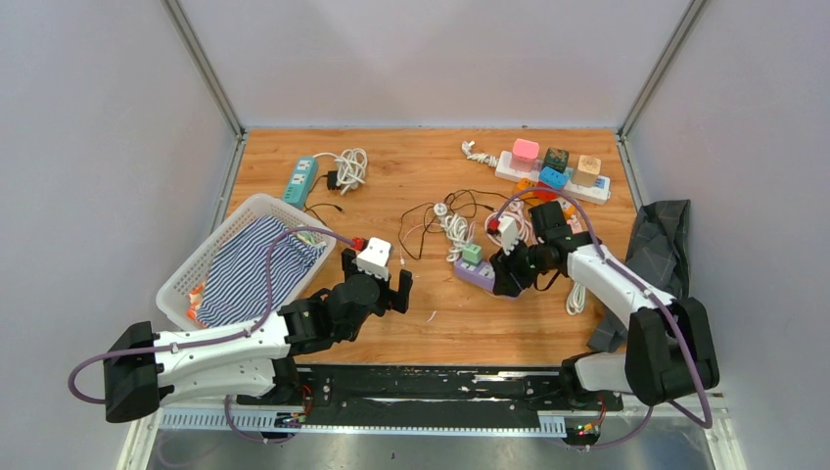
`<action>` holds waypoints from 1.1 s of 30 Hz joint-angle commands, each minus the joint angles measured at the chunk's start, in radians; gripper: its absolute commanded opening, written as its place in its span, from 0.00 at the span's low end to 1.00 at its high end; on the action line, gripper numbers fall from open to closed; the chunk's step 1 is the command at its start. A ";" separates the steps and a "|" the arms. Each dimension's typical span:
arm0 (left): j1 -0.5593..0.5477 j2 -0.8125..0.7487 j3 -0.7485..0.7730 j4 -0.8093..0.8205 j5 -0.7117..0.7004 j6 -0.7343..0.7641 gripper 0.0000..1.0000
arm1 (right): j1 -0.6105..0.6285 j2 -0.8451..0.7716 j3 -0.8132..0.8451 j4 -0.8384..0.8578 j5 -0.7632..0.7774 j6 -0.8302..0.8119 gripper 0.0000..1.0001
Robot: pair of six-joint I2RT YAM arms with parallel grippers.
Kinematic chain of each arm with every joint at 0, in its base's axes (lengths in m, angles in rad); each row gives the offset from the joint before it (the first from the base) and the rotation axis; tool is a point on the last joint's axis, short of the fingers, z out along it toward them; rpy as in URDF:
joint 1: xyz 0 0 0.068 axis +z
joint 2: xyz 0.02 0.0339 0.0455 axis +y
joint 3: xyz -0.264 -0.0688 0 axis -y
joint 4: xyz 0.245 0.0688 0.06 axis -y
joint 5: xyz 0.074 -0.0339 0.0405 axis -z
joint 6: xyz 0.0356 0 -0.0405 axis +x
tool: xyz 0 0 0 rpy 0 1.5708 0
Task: Pull the plug off the socket
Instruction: Place the socket at the center of the board.
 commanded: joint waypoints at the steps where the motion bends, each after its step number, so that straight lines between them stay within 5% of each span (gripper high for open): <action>1: -0.010 -0.008 -0.013 0.034 -0.010 -0.002 1.00 | 0.067 0.008 -0.058 -0.017 -0.035 -0.112 0.00; 16: -0.010 -0.006 -0.014 0.042 0.006 0.003 1.00 | 0.147 0.063 -0.075 -0.091 -0.020 -0.317 0.05; 33: -0.010 -0.065 -0.052 0.085 0.103 0.025 1.00 | 0.188 0.116 0.004 -0.232 0.037 -0.369 0.75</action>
